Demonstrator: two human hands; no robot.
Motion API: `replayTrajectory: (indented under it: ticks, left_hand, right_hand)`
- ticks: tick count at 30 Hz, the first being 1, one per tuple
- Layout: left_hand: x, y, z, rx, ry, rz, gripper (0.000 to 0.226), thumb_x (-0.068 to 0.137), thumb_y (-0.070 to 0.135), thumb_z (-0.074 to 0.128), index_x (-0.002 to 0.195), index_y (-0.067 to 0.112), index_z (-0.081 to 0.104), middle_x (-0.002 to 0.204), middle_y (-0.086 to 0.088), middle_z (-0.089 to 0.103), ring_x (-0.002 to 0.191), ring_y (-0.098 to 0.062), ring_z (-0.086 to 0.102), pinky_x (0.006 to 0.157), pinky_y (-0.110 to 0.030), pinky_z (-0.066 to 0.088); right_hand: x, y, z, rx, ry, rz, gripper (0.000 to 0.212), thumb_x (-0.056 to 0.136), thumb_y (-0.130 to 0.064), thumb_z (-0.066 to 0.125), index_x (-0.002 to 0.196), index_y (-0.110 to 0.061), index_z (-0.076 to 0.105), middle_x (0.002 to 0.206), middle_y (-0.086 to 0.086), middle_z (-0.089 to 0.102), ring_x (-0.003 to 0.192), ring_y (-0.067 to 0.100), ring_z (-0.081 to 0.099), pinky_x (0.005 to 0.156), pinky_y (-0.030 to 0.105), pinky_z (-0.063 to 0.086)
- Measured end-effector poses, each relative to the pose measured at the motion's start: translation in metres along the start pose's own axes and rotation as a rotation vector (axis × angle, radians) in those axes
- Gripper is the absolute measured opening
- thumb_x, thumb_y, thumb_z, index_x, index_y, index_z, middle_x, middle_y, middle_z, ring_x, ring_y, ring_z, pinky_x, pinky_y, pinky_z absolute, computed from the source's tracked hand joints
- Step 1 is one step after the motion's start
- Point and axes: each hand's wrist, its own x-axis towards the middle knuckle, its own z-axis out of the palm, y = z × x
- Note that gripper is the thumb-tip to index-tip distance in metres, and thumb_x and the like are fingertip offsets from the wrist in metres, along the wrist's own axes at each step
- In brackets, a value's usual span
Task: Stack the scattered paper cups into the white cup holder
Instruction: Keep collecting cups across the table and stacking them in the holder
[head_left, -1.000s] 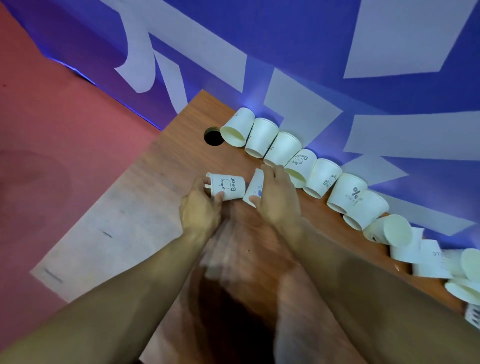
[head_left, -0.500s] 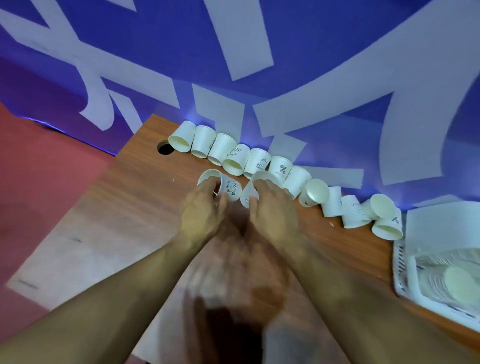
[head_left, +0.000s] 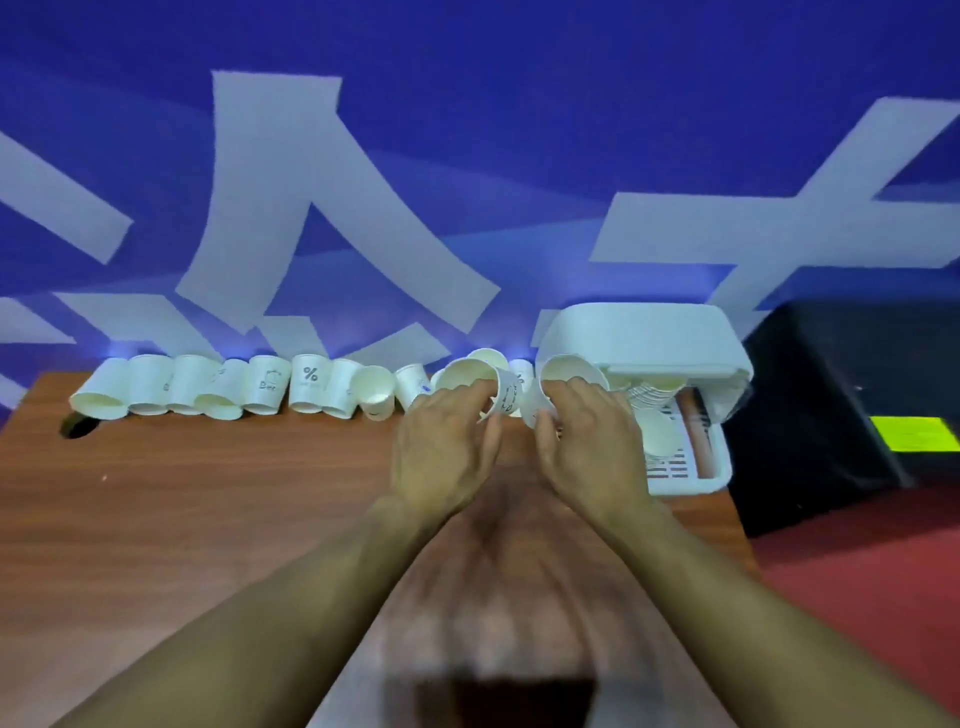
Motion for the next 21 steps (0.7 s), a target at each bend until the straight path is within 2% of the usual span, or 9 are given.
replayTrajectory:
  ticks: [3,7,11,14,17,19,21]
  left_hand:
    - [0.013,0.052,0.037,-0.006,-0.012,0.074,0.006,0.085,0.022,0.059,0.085,0.019,0.054,0.067,0.001,0.056,0.063,-0.027,0.050,0.057,-0.035,0.038]
    - [0.026,0.088,0.081,0.058,-0.093,0.136,0.009,0.085,0.021,0.060,0.093,0.020,0.057,0.070,0.001,0.059,0.068,-0.027,0.053,0.063,-0.036,0.037]
    - [0.036,0.095,0.106,0.143,-0.211,0.151,0.014,0.082,0.022,0.057,0.096,0.022,0.057,0.070,0.002,0.058,0.070,-0.027,0.052,0.065,-0.036,0.035]
    - [0.038,0.089,0.119,0.207,-0.263,0.202,0.018,0.080,0.025,0.052,0.095,0.022,0.061,0.069,0.002,0.058,0.069,-0.027,0.052,0.065,-0.035,0.035]
    - [0.039,0.078,0.134,0.272,-0.349,0.259,0.022,0.079,0.026,0.044,0.092,0.023,0.062,0.068,0.001,0.058,0.069,-0.026,0.052,0.063,-0.034,0.031]
    - [0.037,0.067,0.148,0.284,-0.426,0.287,0.016,0.082,0.023,0.050,0.095,0.024,0.061,0.072,0.001,0.060,0.073,-0.026,0.053,0.064,-0.034,0.030]
    - [0.035,0.059,0.162,0.262,-0.490,0.296,0.013,0.088,0.025,0.054,0.100,0.024,0.060,0.077,0.001,0.063,0.077,-0.026,0.054,0.068,-0.035,0.034]
  right_hand:
    - [-0.012,0.061,-0.024,-0.023,0.027,0.067,0.021,0.081,-0.018,0.053,0.096,-0.010,0.065,0.080,0.004,0.061,0.071,0.029,0.055,0.068,0.038,0.041]
    - [-0.025,0.114,-0.034,-0.056,-0.004,0.122,0.019,0.080,-0.016,0.058,0.096,-0.011,0.066,0.076,0.003,0.059,0.069,0.028,0.055,0.068,0.038,0.042]
    - [-0.026,0.146,-0.019,-0.068,-0.072,0.146,0.014,0.078,-0.012,0.062,0.092,-0.012,0.065,0.073,0.003,0.055,0.067,0.028,0.053,0.067,0.039,0.042]
    - [-0.025,0.158,0.003,-0.153,-0.145,0.134,0.010,0.076,-0.013,0.060,0.084,-0.015,0.065,0.068,0.001,0.052,0.064,0.027,0.053,0.075,0.042,0.041]
    - [-0.033,0.164,0.026,-0.180,-0.265,0.092,0.006,0.075,-0.012,0.065,0.075,-0.015,0.060,0.065,0.002,0.052,0.062,0.028,0.052,0.067,0.038,0.040]
    - [-0.041,0.167,0.042,-0.147,-0.321,0.106,0.011,0.084,-0.019,0.057,0.074,-0.015,0.059,0.066,0.003,0.054,0.063,0.029,0.054,0.065,0.038,0.041]
    - [-0.047,0.172,0.054,-0.114,-0.351,0.116,0.029,0.090,-0.029,0.042,0.075,-0.014,0.061,0.067,0.003,0.057,0.064,0.029,0.056,0.066,0.038,0.043]
